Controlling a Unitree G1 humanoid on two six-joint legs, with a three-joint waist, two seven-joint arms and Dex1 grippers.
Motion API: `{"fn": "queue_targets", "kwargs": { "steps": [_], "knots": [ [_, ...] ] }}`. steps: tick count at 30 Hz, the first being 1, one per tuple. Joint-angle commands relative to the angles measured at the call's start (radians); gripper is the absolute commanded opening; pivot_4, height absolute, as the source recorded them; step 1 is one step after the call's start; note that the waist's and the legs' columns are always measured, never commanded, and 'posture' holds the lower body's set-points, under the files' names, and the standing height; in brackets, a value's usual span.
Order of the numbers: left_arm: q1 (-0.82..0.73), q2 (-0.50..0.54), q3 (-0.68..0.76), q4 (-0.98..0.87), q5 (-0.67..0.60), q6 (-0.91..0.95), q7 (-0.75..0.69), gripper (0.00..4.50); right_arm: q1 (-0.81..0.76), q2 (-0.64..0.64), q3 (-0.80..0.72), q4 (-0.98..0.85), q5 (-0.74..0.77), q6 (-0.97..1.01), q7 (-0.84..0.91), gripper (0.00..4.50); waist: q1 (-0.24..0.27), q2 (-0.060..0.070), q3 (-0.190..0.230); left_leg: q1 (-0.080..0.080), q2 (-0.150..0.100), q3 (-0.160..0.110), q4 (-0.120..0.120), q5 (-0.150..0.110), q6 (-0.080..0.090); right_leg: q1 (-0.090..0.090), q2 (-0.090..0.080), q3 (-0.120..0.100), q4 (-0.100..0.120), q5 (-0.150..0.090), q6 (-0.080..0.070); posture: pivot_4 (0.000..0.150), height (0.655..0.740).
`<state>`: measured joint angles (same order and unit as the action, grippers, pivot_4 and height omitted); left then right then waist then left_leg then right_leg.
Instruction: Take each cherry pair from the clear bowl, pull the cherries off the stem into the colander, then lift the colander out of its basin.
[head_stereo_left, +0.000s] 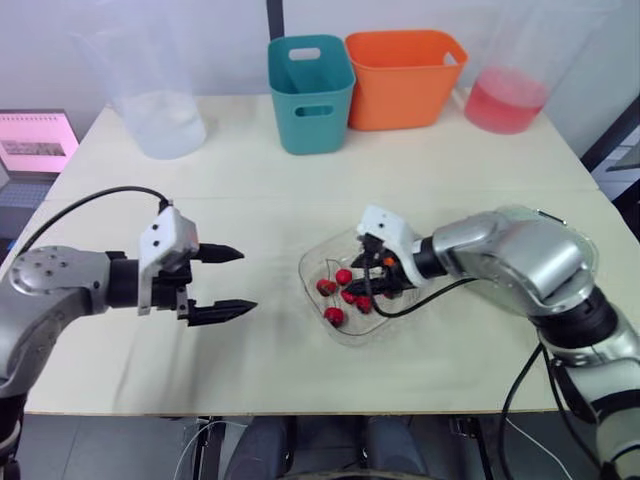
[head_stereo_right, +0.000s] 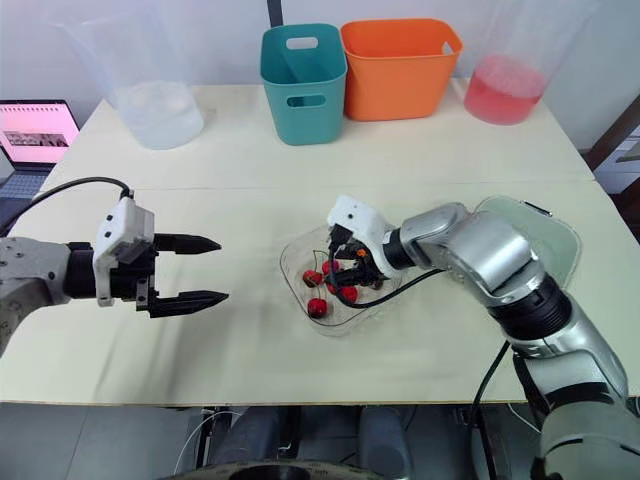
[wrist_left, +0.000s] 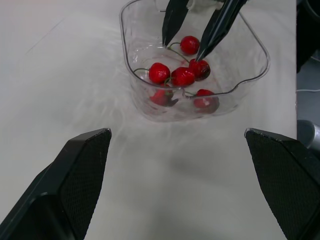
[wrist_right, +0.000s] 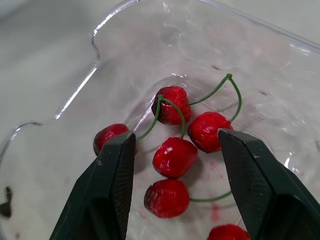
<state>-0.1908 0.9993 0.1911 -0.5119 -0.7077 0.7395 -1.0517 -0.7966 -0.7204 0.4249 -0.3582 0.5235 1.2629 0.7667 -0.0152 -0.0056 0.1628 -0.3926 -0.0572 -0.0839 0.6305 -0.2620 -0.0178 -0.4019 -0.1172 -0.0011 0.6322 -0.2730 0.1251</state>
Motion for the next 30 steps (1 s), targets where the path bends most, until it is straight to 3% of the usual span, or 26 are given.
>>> {"fn": "queue_targets", "kwargs": {
  "steps": [1,30],
  "knots": [
    [0.001,-0.005,0.009,-0.026,-0.011,0.000,0.017,4.50,-0.018,0.021,0.023,0.004,-0.043,-0.003,-0.032,2.67,0.001,0.000,0.000,0.000,0.000,0.000,0.000,0.000,0.000,0.000,0.000,0.000,0.000,0.000,0.000,0.150,0.7400],
    [0.027,-0.065,-0.025,-0.056,0.011,-0.031,0.081,4.50,-0.042,0.126,0.057,0.135,-0.138,0.018,-0.064,2.67,-0.001,0.000,0.000,0.000,0.000,0.000,0.000,0.000,0.000,0.000,0.001,0.000,0.000,0.000,0.000,0.150,0.7400]
  ]
}}
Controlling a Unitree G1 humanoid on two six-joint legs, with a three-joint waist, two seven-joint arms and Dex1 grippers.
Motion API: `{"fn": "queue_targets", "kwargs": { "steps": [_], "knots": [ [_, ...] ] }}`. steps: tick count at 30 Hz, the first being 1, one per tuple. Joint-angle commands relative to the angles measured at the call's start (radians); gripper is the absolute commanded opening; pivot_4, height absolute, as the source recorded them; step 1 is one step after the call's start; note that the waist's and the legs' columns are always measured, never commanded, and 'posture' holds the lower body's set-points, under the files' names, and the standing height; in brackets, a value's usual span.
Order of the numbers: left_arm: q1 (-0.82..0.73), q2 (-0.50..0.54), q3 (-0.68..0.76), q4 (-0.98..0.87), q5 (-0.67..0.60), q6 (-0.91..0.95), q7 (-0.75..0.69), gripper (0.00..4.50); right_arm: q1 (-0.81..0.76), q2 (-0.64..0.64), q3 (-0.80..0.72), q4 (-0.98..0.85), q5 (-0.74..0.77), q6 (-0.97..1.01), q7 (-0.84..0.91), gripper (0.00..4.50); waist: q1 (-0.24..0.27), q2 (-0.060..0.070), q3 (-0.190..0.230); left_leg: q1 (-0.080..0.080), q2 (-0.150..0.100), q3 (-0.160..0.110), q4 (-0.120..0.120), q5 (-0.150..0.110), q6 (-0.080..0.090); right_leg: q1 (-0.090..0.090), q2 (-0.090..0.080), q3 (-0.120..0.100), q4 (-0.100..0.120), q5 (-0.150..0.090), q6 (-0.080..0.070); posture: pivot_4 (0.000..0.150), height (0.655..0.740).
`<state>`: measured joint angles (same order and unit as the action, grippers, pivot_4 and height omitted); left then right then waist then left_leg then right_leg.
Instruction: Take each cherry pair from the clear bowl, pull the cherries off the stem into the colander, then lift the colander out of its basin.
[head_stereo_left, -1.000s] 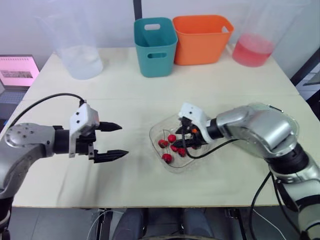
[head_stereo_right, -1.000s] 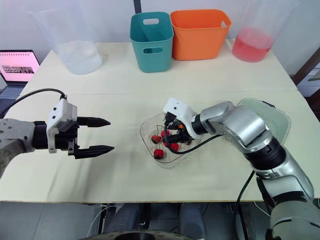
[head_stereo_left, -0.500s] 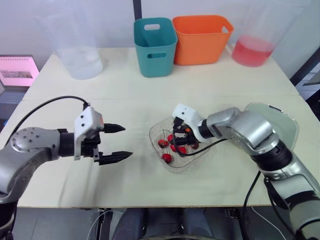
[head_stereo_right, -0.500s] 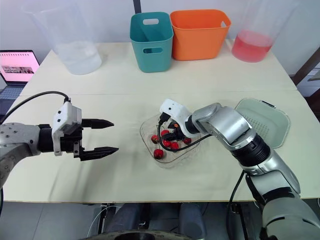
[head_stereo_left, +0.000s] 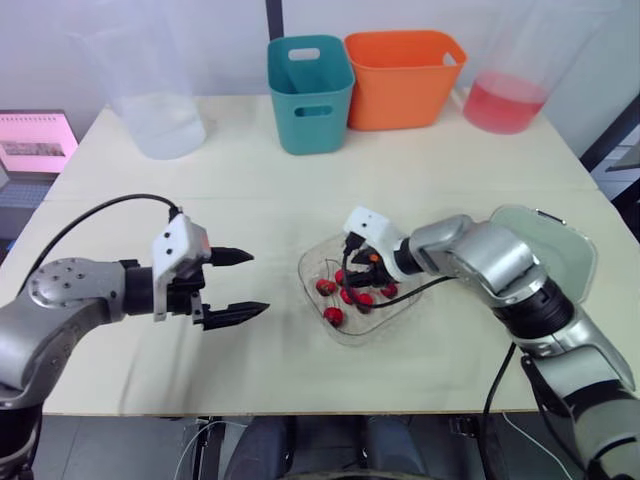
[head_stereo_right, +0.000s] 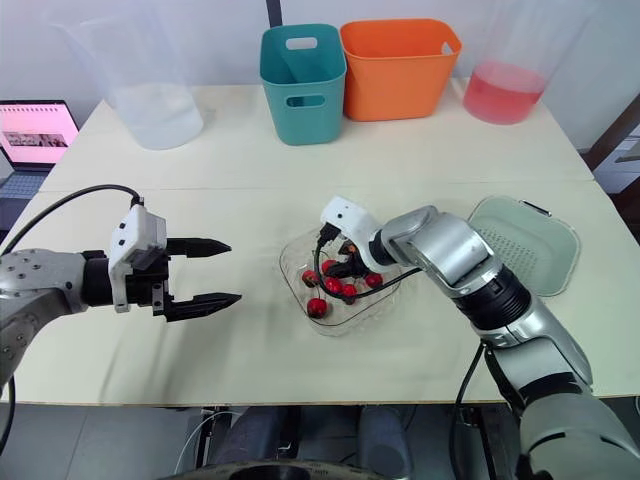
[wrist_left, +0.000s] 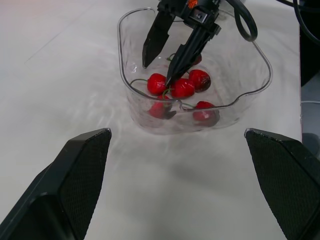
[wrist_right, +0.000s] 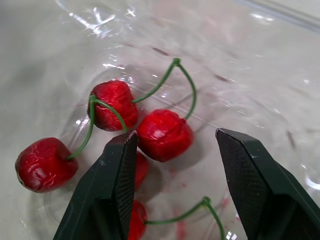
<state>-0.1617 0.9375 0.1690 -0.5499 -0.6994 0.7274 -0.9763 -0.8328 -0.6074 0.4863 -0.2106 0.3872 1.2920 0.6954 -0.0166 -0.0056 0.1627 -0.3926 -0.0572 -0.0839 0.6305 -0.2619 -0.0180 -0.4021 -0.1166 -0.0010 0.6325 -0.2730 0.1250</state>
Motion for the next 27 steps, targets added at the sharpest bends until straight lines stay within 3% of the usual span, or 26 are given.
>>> {"fn": "queue_targets", "kwargs": {
  "steps": [1,7,11,13,17,23,27],
  "knots": [
    [-0.002,-0.004,-0.002,-0.018,0.003,-0.018,0.006,4.50,-0.004,0.017,-0.003,-0.013,-0.001,-0.010,0.007,2.67,0.000,0.000,0.000,0.000,0.000,0.000,0.000,0.000,0.000,0.000,0.000,0.000,0.000,0.000,0.000,0.150,0.7400],
    [-0.002,-0.012,0.000,-0.018,0.009,-0.020,0.015,4.50,0.005,0.029,0.026,0.006,-0.023,-0.033,0.005,2.67,0.000,0.000,0.000,0.000,0.000,0.000,0.000,0.000,0.000,0.000,0.000,0.000,0.000,0.000,0.000,0.150,0.7400],
    [-0.003,-0.016,0.002,-0.017,0.015,-0.023,0.021,4.50,-0.002,0.031,0.029,0.015,-0.035,-0.046,0.010,0.86,0.000,0.000,0.000,0.000,0.000,0.000,0.000,0.000,0.000,0.000,0.000,0.000,0.000,0.000,0.000,0.150,0.7400],
    [-0.005,-0.017,0.003,-0.014,0.017,-0.025,0.023,4.50,-0.011,0.029,0.025,0.010,-0.036,-0.047,0.015,0.43,0.000,0.000,0.000,0.000,0.000,0.000,0.000,0.000,0.000,0.000,0.000,0.000,0.000,0.000,0.000,0.150,0.7400],
    [-0.012,-0.014,0.007,0.000,0.018,-0.028,0.019,4.50,-0.039,-0.008,-0.002,-0.042,-0.023,-0.036,0.044,0.35,0.001,0.000,0.000,0.000,0.000,0.000,0.000,0.000,0.000,0.000,0.000,0.000,0.000,0.000,0.000,0.150,0.7400],
    [-0.071,-0.009,0.044,0.071,-0.035,0.007,0.007,4.50,-0.089,-0.171,-0.089,-0.164,0.015,-0.064,0.148,0.35,0.004,0.000,0.000,0.000,0.000,0.000,0.000,0.000,0.000,0.000,0.000,0.000,0.000,0.000,0.000,0.150,0.7400],
    [-0.224,-0.049,0.074,0.158,-0.150,0.079,0.039,4.50,-0.066,-0.294,-0.194,-0.226,0.017,-0.197,0.224,0.35,0.007,0.000,0.000,0.000,0.000,0.000,0.000,0.000,0.000,0.001,0.000,-0.001,0.000,0.000,0.000,0.150,0.7400]
  ]
}}
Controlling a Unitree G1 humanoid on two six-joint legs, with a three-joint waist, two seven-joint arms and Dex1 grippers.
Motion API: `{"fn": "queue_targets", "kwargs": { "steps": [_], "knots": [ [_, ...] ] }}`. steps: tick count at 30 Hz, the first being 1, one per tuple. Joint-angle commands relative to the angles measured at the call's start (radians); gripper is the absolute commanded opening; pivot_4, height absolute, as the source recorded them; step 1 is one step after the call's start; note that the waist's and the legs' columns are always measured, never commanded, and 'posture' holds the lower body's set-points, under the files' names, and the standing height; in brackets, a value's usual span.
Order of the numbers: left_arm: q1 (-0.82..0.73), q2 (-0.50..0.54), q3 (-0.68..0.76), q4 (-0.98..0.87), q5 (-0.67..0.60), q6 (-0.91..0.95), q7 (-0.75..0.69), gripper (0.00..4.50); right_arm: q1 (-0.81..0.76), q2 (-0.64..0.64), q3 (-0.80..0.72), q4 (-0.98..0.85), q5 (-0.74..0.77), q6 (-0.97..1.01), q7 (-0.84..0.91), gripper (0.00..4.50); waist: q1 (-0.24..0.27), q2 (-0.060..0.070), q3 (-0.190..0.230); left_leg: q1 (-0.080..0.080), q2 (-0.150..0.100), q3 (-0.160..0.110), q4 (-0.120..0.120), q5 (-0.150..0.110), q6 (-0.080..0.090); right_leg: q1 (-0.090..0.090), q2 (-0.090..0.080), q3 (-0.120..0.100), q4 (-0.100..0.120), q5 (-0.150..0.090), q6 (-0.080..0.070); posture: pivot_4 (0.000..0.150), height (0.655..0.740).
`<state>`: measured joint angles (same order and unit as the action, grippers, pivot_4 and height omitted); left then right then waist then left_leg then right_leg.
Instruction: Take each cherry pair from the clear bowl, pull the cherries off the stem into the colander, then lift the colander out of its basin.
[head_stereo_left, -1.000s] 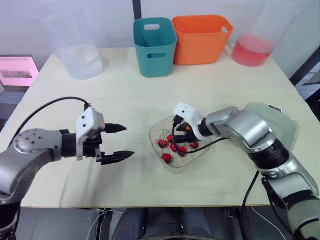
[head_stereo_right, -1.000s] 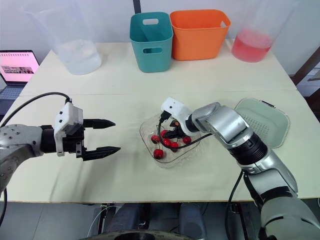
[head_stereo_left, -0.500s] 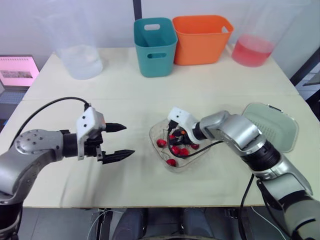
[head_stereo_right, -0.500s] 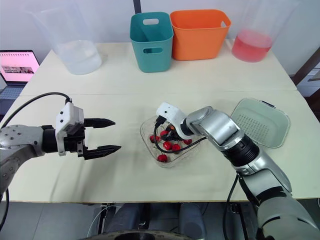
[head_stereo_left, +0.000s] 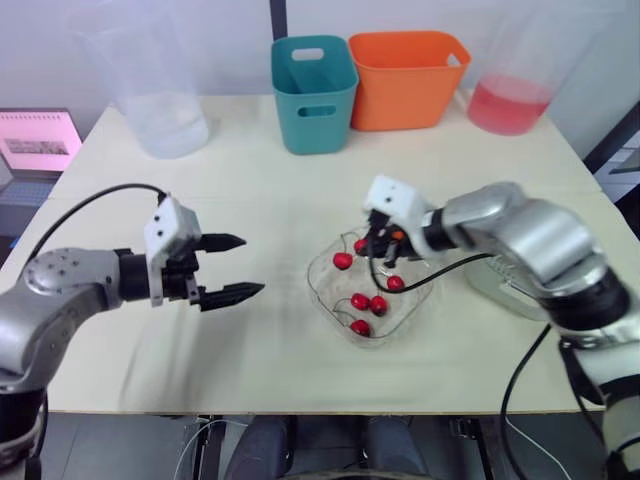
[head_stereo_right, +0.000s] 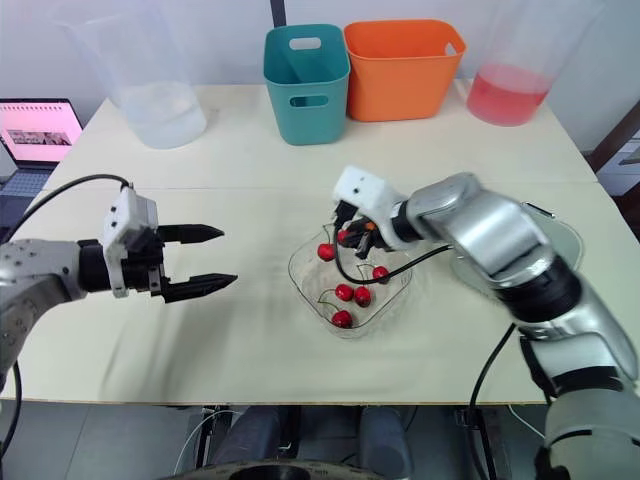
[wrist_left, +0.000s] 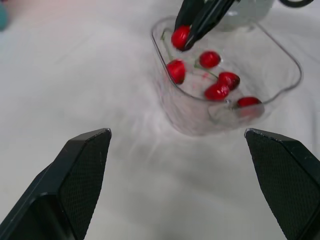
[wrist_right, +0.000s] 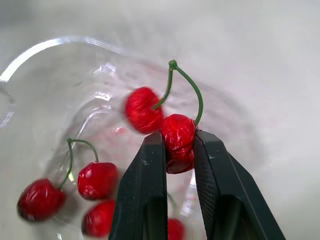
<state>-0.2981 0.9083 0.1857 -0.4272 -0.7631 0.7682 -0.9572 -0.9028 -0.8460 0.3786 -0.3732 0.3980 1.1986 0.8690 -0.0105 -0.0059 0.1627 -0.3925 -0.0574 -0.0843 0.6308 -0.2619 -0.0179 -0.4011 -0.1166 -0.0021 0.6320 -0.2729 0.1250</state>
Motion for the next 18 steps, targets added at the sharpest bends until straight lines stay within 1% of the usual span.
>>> {"fn": "queue_targets", "kwargs": {
  "steps": [1,3,5,7,9,13,18],
  "knots": [
    [-0.136,-0.035,0.060,0.056,-0.115,0.058,0.031,4.50,0.015,-0.064,-0.124,-0.075,0.015,-0.144,0.062,0.35,-0.001,-0.001,0.000,0.000,0.000,0.000,0.000,0.000,0.000,0.000,0.000,0.000,0.000,0.000,0.000,0.150,0.7400],
    [-0.240,-0.076,0.054,0.098,-0.166,0.091,0.055,4.50,0.037,-0.045,-0.218,-0.089,0.045,-0.218,0.068,0.35,-0.002,-0.001,0.000,0.000,0.000,0.000,0.000,0.000,0.000,0.001,0.000,0.000,0.000,0.000,0.000,0.150,0.7400],
    [-0.359,-0.137,0.021,0.157,-0.183,0.106,0.073,4.50,0.037,-0.002,-0.291,-0.090,0.072,-0.212,0.029,0.35,-0.004,-0.001,0.000,0.000,0.000,0.000,0.001,0.000,0.000,0.001,0.000,0.000,0.001,0.000,0.000,0.150,0.7400],
    [-0.462,-0.209,-0.023,0.224,-0.161,0.100,0.095,4.50,0.024,0.052,-0.321,-0.087,0.072,-0.194,-0.035,0.35,-0.005,-0.002,0.000,0.000,0.000,0.000,0.001,0.000,-0.001,0.001,0.001,0.000,0.001,0.000,0.000,0.150,0.7400],
    [-0.531,-0.269,-0.067,0.283,-0.114,0.068,0.101,4.50,0.012,0.102,-0.339,-0.092,0.079,-0.172,-0.085,0.35,-0.004,-0.002,0.000,0.001,0.000,0.000,0.001,0.003,-0.004,0.001,0.001,0.000,0.001,0.000,0.000,0.150,0.7400],
    [-0.612,-0.350,-0.137,0.377,-0.022,-0.011,0.078,4.50,-0.005,0.172,-0.352,-0.114,0.097,-0.131,-0.155,0.35,-0.006,-0.002,0.000,0.001,0.000,0.000,0.000,0.004,-0.007,0.000,0.001,0.000,0.001,0.000,0.000,0.150,0.7400],
    [-0.651,-0.392,-0.164,0.445,0.031,-0.062,0.039,4.50,-0.021,0.205,-0.365,-0.136,0.118,-0.095,-0.209,0.35,-0.007,-0.002,0.000,0.000,0.000,0.000,0.000,0.005,-0.008,-0.002,0.001,0.001,0.002,0.000,0.000,0.150,0.7400]
  ]
}}
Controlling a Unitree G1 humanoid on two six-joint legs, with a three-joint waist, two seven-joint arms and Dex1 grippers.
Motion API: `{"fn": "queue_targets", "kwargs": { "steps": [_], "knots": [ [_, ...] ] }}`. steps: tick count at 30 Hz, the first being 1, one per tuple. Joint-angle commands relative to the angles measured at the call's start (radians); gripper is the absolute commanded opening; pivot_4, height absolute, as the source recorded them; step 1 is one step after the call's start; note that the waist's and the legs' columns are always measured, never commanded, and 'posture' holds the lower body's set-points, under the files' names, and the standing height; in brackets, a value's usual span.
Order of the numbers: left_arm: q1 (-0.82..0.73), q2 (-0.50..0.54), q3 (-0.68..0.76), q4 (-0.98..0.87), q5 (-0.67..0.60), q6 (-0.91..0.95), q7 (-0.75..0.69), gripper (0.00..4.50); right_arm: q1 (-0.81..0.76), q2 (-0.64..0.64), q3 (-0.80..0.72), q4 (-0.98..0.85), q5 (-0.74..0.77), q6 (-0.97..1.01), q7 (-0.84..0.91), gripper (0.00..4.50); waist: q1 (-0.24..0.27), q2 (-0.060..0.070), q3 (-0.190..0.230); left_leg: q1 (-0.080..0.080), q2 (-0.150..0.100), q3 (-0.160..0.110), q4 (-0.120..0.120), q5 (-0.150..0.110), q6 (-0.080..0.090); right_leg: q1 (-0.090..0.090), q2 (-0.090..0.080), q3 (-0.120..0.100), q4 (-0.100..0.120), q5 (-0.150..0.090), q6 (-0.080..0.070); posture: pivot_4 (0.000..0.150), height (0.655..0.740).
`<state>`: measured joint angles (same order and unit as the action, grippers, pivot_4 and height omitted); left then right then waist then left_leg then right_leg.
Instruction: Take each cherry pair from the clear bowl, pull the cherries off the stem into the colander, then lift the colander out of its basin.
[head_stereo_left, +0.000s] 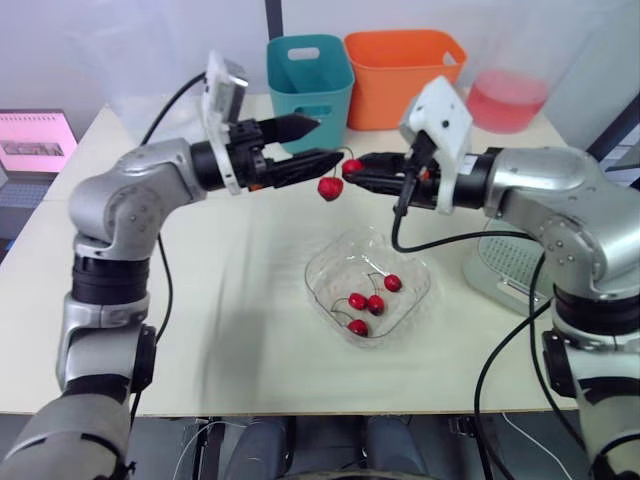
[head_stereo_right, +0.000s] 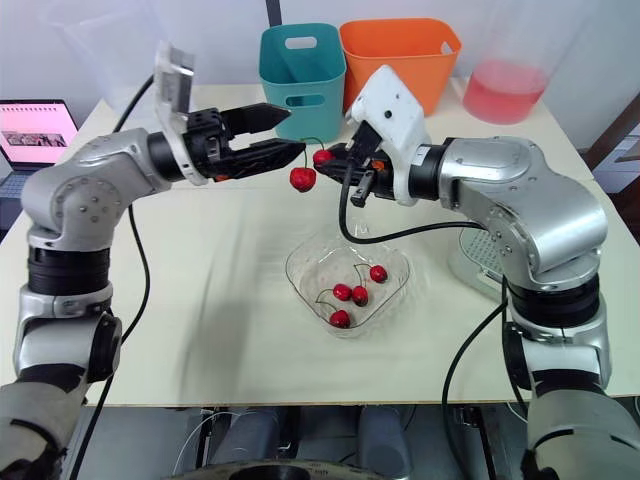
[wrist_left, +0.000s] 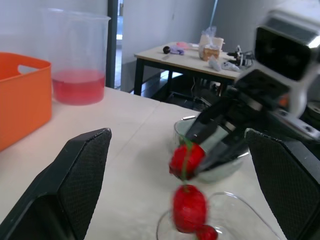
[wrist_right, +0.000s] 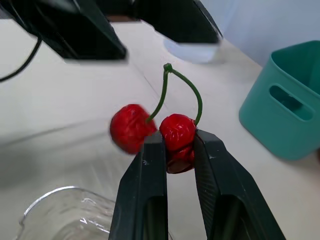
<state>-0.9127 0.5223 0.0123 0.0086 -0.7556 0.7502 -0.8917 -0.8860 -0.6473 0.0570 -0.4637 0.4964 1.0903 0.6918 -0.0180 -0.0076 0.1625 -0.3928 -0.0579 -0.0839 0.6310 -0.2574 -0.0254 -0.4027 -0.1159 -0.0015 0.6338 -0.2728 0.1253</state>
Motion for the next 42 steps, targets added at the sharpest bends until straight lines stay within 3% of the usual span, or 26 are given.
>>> {"fn": "queue_targets", "kwargs": {
  "steps": [1,5,7,10,15,22,31,42],
  "knots": [
    [-0.040,-0.012,0.009,0.016,0.028,-0.048,-0.030,4.50,-0.041,0.010,-0.048,-0.049,0.025,0.020,-0.039,0.35,0.001,0.000,0.000,0.000,0.000,0.000,0.000,0.000,0.000,0.000,0.000,0.000,0.000,0.000,0.000,0.150,0.7400],
    [-0.047,-0.033,0.017,0.030,0.042,-0.063,-0.041,4.50,-0.044,0.017,-0.062,-0.056,0.050,0.038,-0.060,0.35,0.003,0.000,0.000,0.000,0.000,0.000,0.000,0.000,0.000,0.000,0.000,0.000,0.000,0.000,0.000,0.150,0.7400],
    [-0.048,-0.042,0.021,0.031,0.040,-0.060,-0.044,3.99,-0.046,0.016,-0.062,-0.054,0.055,0.039,-0.067,0.34,0.002,0.000,0.000,0.000,0.000,0.000,0.000,0.000,0.000,0.000,0.000,0.000,0.000,0.000,0.000,0.150,0.7400],
    [-0.050,-0.058,0.028,0.025,0.035,-0.054,-0.040,2.76,-0.048,0.014,-0.060,-0.050,0.062,0.038,-0.075,0.34,0.002,0.000,0.000,0.000,0.000,0.000,0.000,0.000,0.000,0.000,0.000,0.000,0.001,0.000,0.000,0.150,0.7400],
    [-0.047,-0.074,0.027,0.017,0.037,-0.044,-0.038,0.17,-0.047,0.016,-0.059,-0.046,0.075,0.035,-0.084,0.34,0.001,0.000,0.000,0.000,0.000,0.000,0.000,0.000,0.000,0.000,0.000,0.000,0.001,0.000,0.000,0.150,0.7400],
    [-0.053,-0.078,0.048,0.030,0.028,-0.033,-0.026,0.07,-0.044,0.014,-0.064,-0.045,0.098,0.033,-0.088,0.34,0.001,0.000,0.000,0.000,0.000,0.000,0.000,0.000,0.000,0.000,0.000,0.000,0.001,0.000,0.000,0.150,0.7400],
    [-0.072,-0.011,0.064,0.036,-0.019,-0.007,-0.151,0.00,0.011,0.055,-0.271,0.017,0.371,0.133,-0.043,4.47,0.001,0.000,0.000,0.000,0.000,0.000,0.000,0.000,0.000,0.000,0.000,0.000,0.001,0.000,0.000,0.150,0.7400],
    [-0.082,-0.010,0.061,0.006,-0.040,0.014,-0.185,0.00,0.016,0.186,-0.362,0.106,0.553,0.207,-0.218,4.47,0.000,0.000,0.000,0.000,0.000,0.000,0.000,0.000,0.000,0.000,0.000,0.000,0.002,0.000,0.000,0.150,0.7400]
  ]
}}
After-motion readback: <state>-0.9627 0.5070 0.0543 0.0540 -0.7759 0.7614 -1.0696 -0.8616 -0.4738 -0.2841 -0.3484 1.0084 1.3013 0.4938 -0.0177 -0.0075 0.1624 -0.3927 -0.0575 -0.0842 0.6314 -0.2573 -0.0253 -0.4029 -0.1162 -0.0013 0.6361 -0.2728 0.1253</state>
